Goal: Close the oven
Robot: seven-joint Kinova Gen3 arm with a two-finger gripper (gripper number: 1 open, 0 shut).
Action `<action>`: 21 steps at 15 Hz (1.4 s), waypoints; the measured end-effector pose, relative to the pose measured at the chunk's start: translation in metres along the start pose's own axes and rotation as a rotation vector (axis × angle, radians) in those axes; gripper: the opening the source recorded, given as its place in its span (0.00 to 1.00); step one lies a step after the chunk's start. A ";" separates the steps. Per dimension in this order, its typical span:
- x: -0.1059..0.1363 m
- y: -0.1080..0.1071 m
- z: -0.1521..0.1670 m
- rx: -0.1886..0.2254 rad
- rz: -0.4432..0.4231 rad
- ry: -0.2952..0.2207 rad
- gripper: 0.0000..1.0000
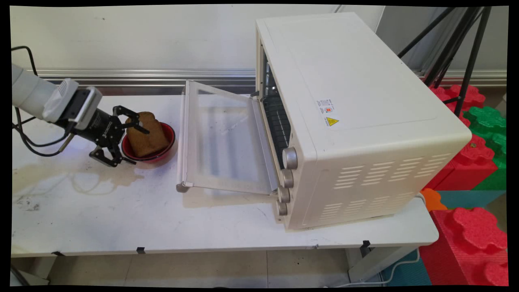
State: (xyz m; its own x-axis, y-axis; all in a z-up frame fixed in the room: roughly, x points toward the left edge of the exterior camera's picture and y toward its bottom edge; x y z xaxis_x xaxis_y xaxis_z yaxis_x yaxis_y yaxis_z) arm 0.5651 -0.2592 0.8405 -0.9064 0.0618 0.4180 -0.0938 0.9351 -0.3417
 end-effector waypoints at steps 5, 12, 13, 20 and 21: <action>0.009 -0.004 -0.003 0.010 -0.126 0.051 1.00; 0.013 -0.007 0.025 0.016 -0.265 0.092 1.00; 0.013 -0.007 0.028 0.016 -0.273 0.095 1.00; 0.015 -0.007 0.043 0.009 -0.326 0.125 0.00; 0.016 -0.007 0.045 0.009 -0.330 0.129 0.00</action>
State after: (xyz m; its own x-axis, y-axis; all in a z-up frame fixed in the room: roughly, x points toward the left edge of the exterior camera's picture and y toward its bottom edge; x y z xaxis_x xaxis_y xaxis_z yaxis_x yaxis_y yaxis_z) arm 0.5330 -0.2808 0.8119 -0.7672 -0.1988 0.6098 -0.3769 0.9090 -0.1778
